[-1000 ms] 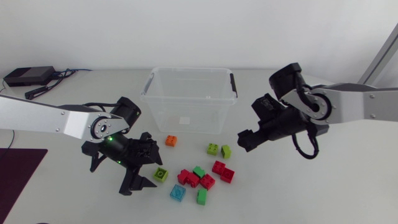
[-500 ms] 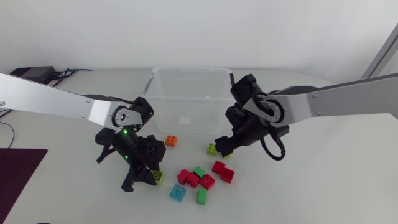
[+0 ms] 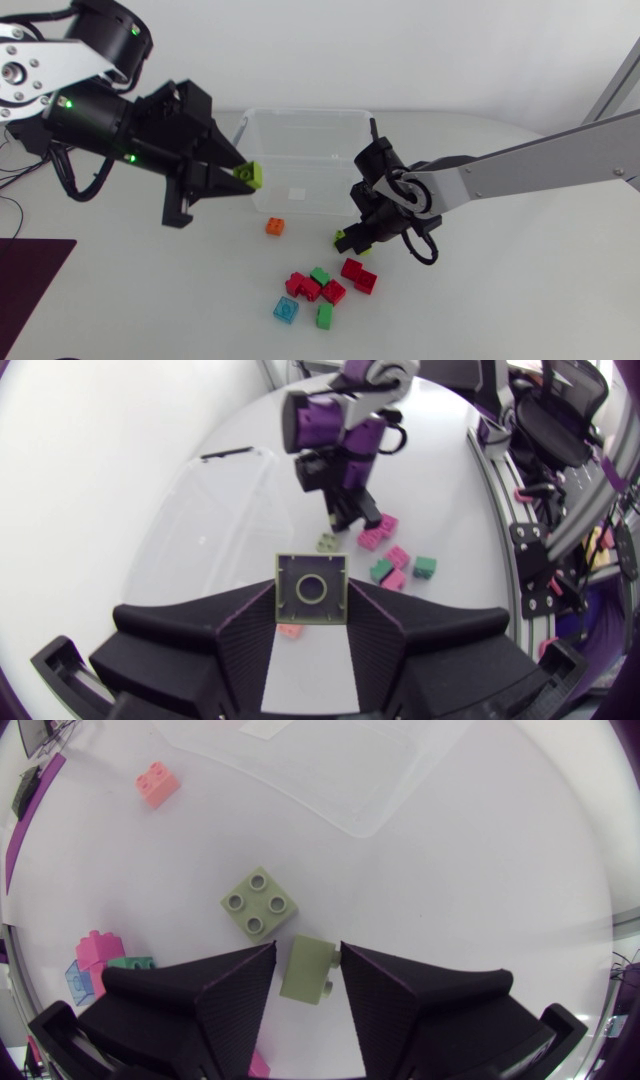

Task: Pick up the duplo bricks and place them in the container

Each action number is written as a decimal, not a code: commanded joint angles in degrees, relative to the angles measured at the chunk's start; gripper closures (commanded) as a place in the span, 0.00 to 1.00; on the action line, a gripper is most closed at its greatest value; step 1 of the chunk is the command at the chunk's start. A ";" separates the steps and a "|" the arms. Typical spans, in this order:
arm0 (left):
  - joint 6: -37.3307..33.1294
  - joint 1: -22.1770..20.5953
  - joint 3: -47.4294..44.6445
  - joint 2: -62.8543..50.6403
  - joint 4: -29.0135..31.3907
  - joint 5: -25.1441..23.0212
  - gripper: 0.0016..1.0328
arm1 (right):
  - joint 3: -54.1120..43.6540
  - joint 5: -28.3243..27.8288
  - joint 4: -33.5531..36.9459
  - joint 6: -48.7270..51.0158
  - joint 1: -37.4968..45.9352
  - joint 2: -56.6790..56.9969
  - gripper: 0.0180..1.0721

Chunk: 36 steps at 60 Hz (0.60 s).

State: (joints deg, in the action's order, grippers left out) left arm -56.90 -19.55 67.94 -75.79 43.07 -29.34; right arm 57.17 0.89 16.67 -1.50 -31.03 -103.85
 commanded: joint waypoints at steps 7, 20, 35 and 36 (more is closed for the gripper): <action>17.09 3.03 1.75 -4.37 -15.74 -0.89 0.76 | -4.08 0.61 0.47 0.35 -0.35 1.02 0.70; 28.52 3.47 8.35 -19.57 -29.09 7.81 0.71 | -5.22 0.61 4.96 1.32 0.62 13.77 0.71; 35.55 1.27 16.17 -30.65 -32.35 20.20 0.04 | 2.69 0.61 11.81 1.06 0.79 21.50 0.71; 35.99 1.36 15.91 -30.21 -32.52 20.29 0.04 | 3.57 0.61 11.99 1.15 0.88 21.94 0.70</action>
State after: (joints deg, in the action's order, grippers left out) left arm -24.03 -17.82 82.15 -105.14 11.05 -10.00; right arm 57.34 1.34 27.24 -0.86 -30.63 -83.44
